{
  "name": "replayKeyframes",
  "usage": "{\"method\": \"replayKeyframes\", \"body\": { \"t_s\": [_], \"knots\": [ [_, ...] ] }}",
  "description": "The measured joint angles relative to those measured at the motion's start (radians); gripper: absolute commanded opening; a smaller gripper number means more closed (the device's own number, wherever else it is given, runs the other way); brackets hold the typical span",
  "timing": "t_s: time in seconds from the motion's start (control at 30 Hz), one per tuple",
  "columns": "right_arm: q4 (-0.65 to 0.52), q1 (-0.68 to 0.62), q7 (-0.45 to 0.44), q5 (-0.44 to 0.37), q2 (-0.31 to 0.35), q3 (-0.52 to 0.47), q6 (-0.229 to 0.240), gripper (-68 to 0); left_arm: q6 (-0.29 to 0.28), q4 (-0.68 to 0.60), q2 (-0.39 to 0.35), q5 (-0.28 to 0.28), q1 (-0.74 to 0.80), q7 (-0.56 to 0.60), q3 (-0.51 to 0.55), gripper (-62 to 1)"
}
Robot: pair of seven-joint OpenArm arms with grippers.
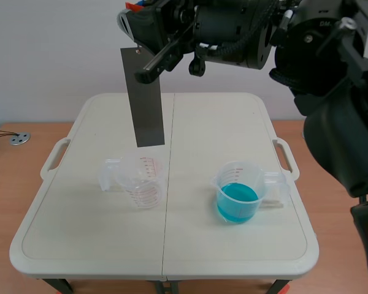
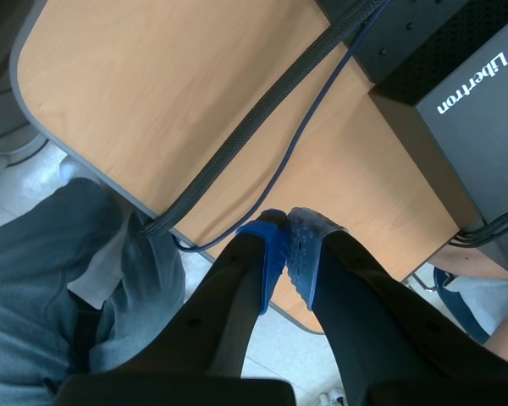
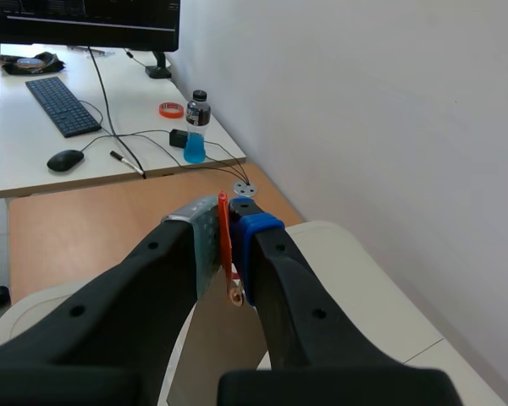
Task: Hold the metal plate by the orange handle, dip it into the blue solution, take it out and point at it, then put the plate back in the beaker on the left.
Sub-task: 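Put the plate into the left beaker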
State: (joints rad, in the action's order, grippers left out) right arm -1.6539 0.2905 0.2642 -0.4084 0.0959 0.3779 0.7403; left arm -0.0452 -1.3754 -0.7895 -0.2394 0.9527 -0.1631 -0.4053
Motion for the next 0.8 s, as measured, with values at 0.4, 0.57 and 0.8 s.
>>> {"method": "replayKeyframes", "body": {
  "t_s": [0.4, 0.57, 0.8],
  "knots": [
    [0.058, 0.000, 0.032, 0.069, -0.083, 0.051, -0.002, -66.4, 0.000, 0.000, 0.000, 0.000, -0.003, 0.003, 0.000, -59.0],
    [0.081, 0.007, 0.040, 0.087, -0.104, 0.064, -0.002, -66.4, 0.000, 0.000, 0.000, 0.000, -0.003, 0.003, 0.000, -59.0],
    [0.151, 0.055, 0.040, 0.087, -0.122, 0.069, -0.002, -66.4, 0.000, 0.000, 0.000, 0.000, -0.003, 0.003, 0.000, -59.0]
  ]
}}
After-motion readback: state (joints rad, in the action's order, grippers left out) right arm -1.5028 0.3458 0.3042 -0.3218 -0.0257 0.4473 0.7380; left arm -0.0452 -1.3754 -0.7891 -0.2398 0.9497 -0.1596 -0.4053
